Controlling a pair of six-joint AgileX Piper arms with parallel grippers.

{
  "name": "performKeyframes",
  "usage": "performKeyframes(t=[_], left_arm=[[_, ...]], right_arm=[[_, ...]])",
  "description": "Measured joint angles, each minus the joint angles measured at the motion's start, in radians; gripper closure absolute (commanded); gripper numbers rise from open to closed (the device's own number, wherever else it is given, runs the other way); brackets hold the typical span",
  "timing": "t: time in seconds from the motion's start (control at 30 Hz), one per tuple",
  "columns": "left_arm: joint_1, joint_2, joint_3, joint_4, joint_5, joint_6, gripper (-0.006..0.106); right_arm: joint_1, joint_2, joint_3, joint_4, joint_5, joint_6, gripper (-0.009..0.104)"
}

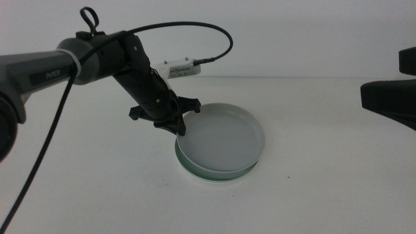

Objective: Stack the three bowls on top of each other.

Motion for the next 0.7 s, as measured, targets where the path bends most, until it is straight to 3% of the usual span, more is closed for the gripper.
performKeyframes(t=[0.07,0.17,0.27,0.4,0.53,0.7], left_arm=[[0.0,0.007,0.0,0.0,-0.002,0.0,0.094],[0.002,0.009,-0.001,0.002,-0.005,0.003,0.075],[0.012,-0.004,-0.001,0.0,0.002,0.038,0.049],[0.029,-0.073,-0.001,0.02,0.026,0.069,0.006],[0.039,-0.237,0.053,0.051,-0.016,0.073,0.007],[0.041,-0.619,0.341,0.11,-0.232,0.073,0.007]], right_arm=[[0.0,0.0,0.0,0.0,0.0,0.0,0.006],[0.0,0.0,0.0,0.0,0.0,0.0,0.006],[0.0,0.0,0.0,0.0,0.0,0.0,0.006],[0.0,0.0,0.0,0.0,0.0,0.0,0.006],[0.0,0.0,0.0,0.0,0.0,0.0,0.006],[0.0,0.0,0.0,0.0,0.0,0.0,0.006]])
